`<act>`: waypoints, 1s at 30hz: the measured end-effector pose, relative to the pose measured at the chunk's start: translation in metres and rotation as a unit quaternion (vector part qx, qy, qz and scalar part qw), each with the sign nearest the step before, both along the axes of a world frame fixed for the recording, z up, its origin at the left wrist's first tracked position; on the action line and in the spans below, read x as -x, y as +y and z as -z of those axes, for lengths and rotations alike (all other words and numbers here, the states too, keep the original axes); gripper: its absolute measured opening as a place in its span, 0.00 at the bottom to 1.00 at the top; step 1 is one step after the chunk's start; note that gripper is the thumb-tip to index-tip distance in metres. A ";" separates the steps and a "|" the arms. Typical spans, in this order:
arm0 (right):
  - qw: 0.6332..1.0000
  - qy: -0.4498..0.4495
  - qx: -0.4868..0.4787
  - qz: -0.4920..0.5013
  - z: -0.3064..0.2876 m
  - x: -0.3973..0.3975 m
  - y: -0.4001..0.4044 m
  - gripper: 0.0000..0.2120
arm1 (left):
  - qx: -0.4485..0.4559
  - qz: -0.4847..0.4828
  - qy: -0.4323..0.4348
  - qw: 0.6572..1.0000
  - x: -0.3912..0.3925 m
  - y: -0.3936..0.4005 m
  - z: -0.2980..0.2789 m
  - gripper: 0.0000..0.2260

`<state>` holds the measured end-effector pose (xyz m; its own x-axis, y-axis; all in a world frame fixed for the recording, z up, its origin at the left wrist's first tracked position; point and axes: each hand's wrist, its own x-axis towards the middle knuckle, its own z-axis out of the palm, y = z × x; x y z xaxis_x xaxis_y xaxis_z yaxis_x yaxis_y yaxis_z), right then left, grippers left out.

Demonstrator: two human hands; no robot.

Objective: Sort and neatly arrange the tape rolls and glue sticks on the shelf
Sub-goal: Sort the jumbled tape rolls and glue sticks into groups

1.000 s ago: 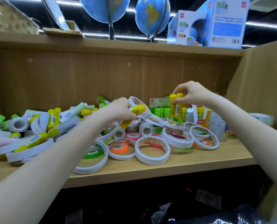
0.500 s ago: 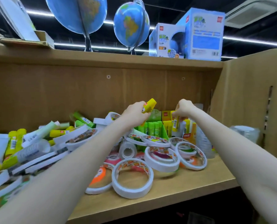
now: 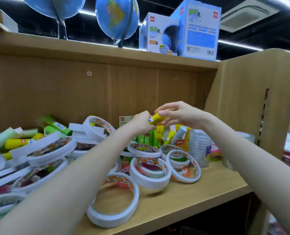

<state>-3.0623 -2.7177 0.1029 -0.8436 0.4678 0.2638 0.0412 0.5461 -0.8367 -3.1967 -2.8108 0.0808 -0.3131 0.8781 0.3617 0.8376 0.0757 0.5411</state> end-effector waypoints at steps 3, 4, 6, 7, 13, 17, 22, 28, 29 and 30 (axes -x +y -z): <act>0.999 0.040 -0.014 0.023 0.002 -0.004 0.008 0.09 | 0.001 0.039 0.008 0.999 -0.005 0.007 0.002 0.13; 0.998 0.050 -0.019 0.042 0.001 -0.007 0.011 0.09 | 0.008 0.043 0.029 0.999 -0.005 0.008 0.002 0.16; 0.987 0.073 -0.059 0.127 -0.002 -0.011 0.024 0.07 | 0.037 0.030 0.093 0.995 -0.001 0.009 0.003 0.22; 0.973 0.068 -0.109 0.191 -0.003 -0.012 0.033 0.06 | 0.057 0.019 0.124 0.990 0.002 0.009 0.004 0.22; 0.871 -0.177 -0.340 0.306 0.014 -0.005 0.066 0.10 | 0.111 0.009 0.191 0.975 0.005 0.007 0.018 0.16; 0.853 -0.218 -0.354 0.316 0.014 -0.012 0.069 0.11 | 0.049 -0.006 0.229 0.972 0.006 0.005 0.020 0.13; 0.877 -0.144 -0.365 0.276 0.000 -0.010 0.042 0.10 | -0.079 -0.041 0.263 0.961 0.008 -0.019 0.010 0.11; 0.921 -0.057 -0.351 0.157 -0.010 0.037 -0.021 0.09 | -0.142 -0.123 0.273 0.943 0.045 -0.083 -0.002 0.10; 0.929 -0.047 -0.342 0.136 -0.011 0.050 -0.032 0.09 | -0.145 -0.136 0.267 0.943 0.054 -0.096 -0.003 0.10; 0.936 -0.033 -0.331 0.114 -0.012 0.064 -0.043 0.09 | -0.148 -0.150 0.260 0.942 0.063 -0.110 -0.005 0.10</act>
<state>-3.1261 -2.7602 0.1151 -0.7667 0.3901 0.5099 0.2596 0.9148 -0.3094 -3.2599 -2.9209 0.0855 -0.2440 0.6154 0.7495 0.9602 0.2615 0.0979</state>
